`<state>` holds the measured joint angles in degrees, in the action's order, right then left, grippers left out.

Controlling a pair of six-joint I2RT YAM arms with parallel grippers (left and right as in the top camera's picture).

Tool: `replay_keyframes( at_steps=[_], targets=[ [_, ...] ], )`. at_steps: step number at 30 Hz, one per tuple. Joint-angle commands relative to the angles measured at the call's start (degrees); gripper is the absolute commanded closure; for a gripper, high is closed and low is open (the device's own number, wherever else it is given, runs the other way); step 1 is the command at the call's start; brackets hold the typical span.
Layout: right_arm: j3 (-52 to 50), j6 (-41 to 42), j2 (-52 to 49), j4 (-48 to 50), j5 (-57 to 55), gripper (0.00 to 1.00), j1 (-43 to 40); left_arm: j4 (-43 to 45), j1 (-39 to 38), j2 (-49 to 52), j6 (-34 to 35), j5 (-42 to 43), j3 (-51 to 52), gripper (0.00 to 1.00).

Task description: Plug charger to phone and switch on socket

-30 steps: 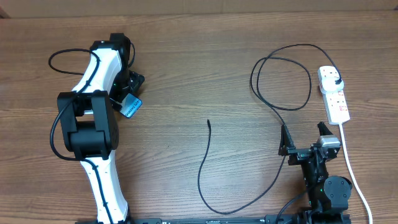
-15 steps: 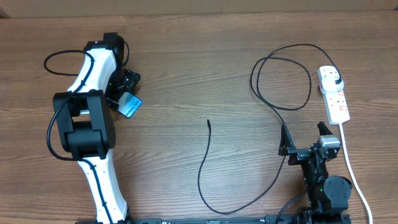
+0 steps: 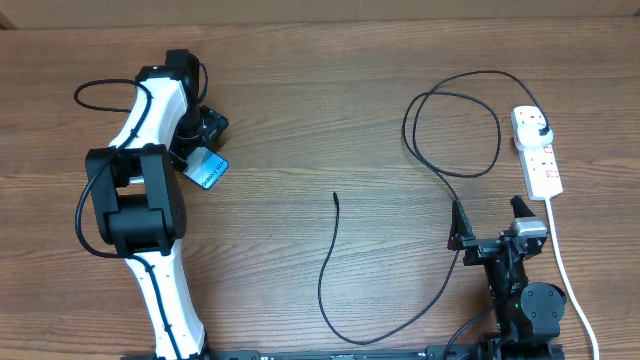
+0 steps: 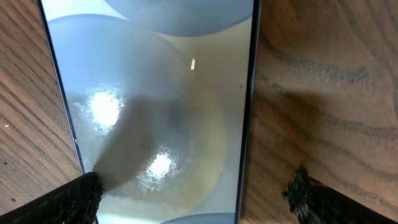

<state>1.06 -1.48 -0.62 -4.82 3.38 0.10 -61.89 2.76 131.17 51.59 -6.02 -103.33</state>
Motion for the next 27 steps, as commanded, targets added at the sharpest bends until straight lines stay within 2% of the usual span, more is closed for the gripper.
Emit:
replay_keyframes(
  at_steps=[1,13,19,27],
  targets=[
    [-0.61,0.13,0.48,0.13,-0.74,0.00,0.26,-0.98,0.22,1.57,-2.10,-0.13,-0.74,0.00],
    [-0.61,0.13,0.48,0.15,-0.74,0.00,0.26,-7.56,0.22,1.55,1.53,-2.54,-0.74,0.00],
    [-0.59,0.13,0.48,0.13,-0.74,0.00,0.26,-5.07,0.22,1.60,1.25,-6.25,0.00,0.00],
    [-0.59,0.13,0.48,0.13,-0.74,0.00,0.26,-1.68,0.22,1.68,1.11,-6.16,3.43,0.01]
  ],
)
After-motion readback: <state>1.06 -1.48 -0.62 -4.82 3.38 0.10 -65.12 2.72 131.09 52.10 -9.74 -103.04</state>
